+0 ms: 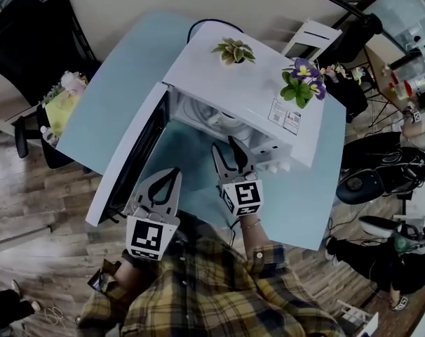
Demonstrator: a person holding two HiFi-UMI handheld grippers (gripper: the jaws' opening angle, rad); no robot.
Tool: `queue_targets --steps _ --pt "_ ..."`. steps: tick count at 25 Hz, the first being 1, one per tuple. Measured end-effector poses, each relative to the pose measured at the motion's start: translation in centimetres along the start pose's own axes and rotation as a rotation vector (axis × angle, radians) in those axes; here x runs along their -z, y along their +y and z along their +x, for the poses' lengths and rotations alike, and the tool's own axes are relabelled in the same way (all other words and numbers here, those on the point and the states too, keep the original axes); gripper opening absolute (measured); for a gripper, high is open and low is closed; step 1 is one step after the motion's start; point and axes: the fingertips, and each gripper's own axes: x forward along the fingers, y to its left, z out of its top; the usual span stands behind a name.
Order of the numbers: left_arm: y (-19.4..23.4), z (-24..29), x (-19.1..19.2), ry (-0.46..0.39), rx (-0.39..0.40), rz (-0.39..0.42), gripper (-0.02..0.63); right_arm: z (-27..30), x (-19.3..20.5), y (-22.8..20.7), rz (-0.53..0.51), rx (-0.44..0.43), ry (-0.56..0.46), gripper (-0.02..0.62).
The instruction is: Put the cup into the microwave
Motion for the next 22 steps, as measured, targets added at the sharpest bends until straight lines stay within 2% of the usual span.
queue_targets --steps 6,12,15,18,22 --pt "-0.6 -0.8 -2.1 -0.044 0.002 0.024 -0.008 -3.5 -3.8 0.4 0.048 -0.052 -0.048 0.163" --pt "-1.2 -1.3 -3.9 -0.084 0.015 0.044 -0.008 -7.2 -7.4 0.1 0.131 -0.066 -0.121 0.163" --pt "-1.7 -1.5 -4.9 -0.101 0.032 0.047 -0.008 -8.9 -9.2 0.3 0.123 -0.076 -0.151 0.161" --pt "-2.3 -1.4 -5.8 -0.116 0.056 0.057 -0.008 -10.3 -10.4 0.2 0.091 -0.067 -0.164 0.140" --pt "-3.2 -0.9 -6.6 -0.133 0.089 0.067 -0.008 -12.1 -11.4 -0.5 0.085 -0.028 -0.172 0.076"
